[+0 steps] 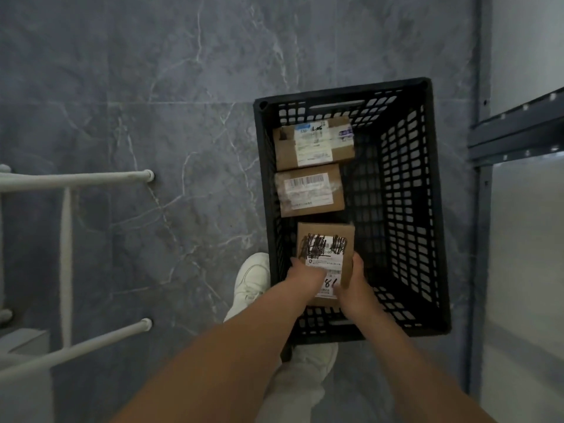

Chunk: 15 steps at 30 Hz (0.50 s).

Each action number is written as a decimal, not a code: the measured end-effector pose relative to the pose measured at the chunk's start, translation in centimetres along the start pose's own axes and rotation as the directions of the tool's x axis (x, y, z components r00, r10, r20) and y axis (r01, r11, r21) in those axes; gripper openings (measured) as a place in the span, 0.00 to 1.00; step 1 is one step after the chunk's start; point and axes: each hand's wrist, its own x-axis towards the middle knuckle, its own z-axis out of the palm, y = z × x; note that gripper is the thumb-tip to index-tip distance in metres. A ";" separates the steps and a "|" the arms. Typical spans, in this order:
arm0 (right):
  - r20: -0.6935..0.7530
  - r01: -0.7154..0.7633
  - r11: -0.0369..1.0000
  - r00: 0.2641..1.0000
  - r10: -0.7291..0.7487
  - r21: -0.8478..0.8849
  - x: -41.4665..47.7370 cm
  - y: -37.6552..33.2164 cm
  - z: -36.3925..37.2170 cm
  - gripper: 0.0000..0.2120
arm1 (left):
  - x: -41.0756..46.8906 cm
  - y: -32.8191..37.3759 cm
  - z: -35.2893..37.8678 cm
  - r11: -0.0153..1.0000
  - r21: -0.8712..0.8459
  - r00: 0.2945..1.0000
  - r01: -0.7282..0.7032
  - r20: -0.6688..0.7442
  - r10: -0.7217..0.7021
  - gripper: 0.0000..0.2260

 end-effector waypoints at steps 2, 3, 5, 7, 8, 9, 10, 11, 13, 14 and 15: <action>0.020 0.013 1.000 1.000 -0.013 -0.015 1.0 0.2 1.2 0.31 | 1.5 -0.3 -0.2 1.000 -0.015 0.999 0.002 -0.034 -0.003 0.32; 0.038 0.019 1.000 0.999 -0.018 -0.020 1.6 0.1 1.8 0.33 | 2.2 -0.5 -0.3 1.000 -0.017 0.999 -0.008 -0.047 0.008 0.32; 0.058 0.009 1.000 0.998 -0.009 -0.002 2.8 -0.3 2.6 0.37 | 3.3 -0.9 -0.2 0.999 -0.009 0.995 -0.050 -0.082 0.049 0.29; 0.058 -0.014 1.000 0.998 0.013 0.024 4.2 -0.8 2.8 0.41 | 3.7 -1.3 0.3 0.994 0.033 0.984 -0.108 -0.136 0.112 0.25; 0.070 -0.028 0.999 0.997 0.027 0.015 4.8 -1.0 2.8 0.44 | 3.6 -1.5 0.7 0.988 0.075 0.976 -0.136 -0.162 0.146 0.24; 0.093 -0.046 0.999 0.995 0.046 -0.003 5.3 -1.2 2.6 0.46 | 3.5 -1.8 1.0 0.981 0.109 0.966 -0.163 -0.183 0.180 0.25; 0.122 -0.068 0.997 0.990 0.071 -0.027 5.8 -1.4 2.4 0.48 | 3.2 -2.0 1.4 0.973 0.127 0.959 -0.191 -0.188 0.212 0.26; 0.150 -0.086 0.995 0.984 0.093 -0.054 6.0 -1.6 2.1 0.48 | 2.9 -2.3 1.6 0.965 0.138 0.952 -0.223 -0.182 0.246 0.26; 0.183 -0.100 0.990 0.976 0.118 -0.103 5.7 -1.9 1.8 0.49 | 2.2 -2.5 1.6 0.948 0.168 0.939 -0.269 -0.175 0.297 0.25; 0.176 -0.095 0.986 0.977 0.118 -0.135 5.3 -2.2 1.7 0.50 | 1.8 -2.4 1.3 0.943 0.180 0.933 -0.280 -0.179 0.311 0.24; 0.148 -0.082 0.982 0.983 0.108 -0.173 4.6 -2.5 1.6 0.50 | 1.2 -2.3 1.1 0.939 0.182 0.927 -0.291 -0.187 0.324 0.23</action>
